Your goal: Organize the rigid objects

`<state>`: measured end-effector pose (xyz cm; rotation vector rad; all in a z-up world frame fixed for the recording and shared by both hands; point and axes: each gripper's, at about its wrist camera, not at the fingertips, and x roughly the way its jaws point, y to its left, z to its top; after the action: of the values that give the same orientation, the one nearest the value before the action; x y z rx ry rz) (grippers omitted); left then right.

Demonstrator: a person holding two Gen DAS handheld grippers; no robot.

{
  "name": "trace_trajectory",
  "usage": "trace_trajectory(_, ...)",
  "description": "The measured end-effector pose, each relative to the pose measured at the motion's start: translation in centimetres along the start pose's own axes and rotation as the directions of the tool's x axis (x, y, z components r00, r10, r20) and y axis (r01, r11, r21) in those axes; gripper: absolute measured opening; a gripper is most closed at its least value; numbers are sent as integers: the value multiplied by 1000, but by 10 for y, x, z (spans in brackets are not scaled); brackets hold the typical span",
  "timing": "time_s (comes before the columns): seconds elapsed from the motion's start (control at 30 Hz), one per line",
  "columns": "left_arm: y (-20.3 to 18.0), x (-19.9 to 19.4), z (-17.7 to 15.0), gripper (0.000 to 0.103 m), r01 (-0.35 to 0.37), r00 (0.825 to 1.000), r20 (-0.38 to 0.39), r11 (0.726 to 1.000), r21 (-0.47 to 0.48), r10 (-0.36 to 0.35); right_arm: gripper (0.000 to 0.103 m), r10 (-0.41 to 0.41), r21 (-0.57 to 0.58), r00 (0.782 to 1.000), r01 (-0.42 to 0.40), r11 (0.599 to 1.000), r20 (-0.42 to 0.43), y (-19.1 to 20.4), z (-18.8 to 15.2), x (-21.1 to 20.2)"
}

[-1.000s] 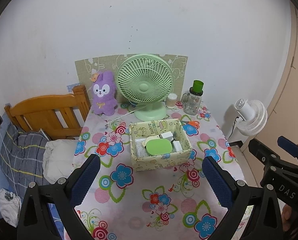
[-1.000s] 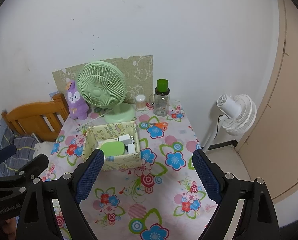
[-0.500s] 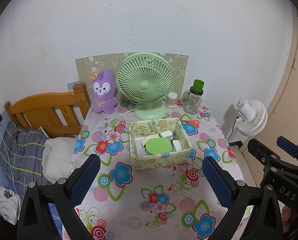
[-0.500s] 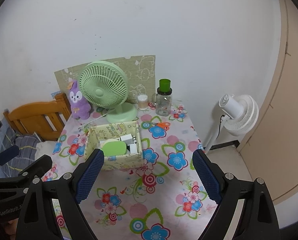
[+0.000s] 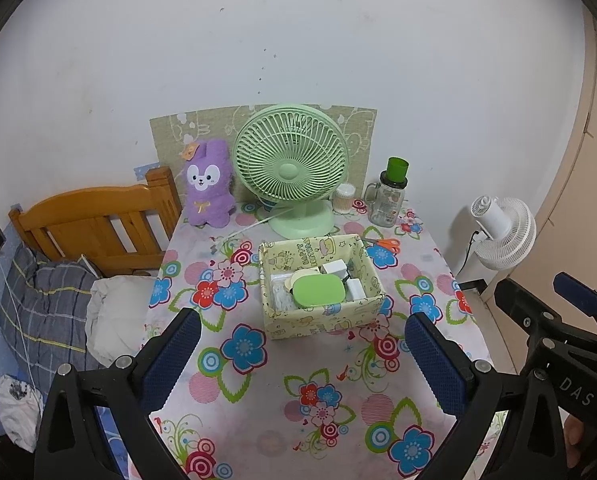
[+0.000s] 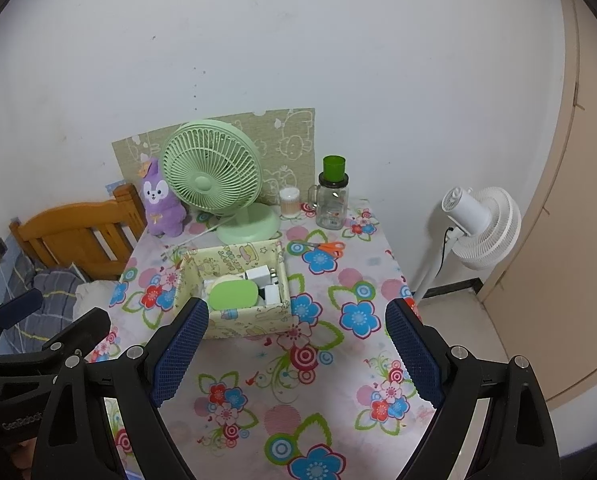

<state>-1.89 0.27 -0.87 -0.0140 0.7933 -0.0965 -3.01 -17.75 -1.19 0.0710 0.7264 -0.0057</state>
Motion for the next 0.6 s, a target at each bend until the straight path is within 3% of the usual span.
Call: trace_trajectory(0.6,-1,0,-1,103,5,1000,-1,1000,2,-5,92,-3,9,1000,3,1000,0,0,-4,-2)
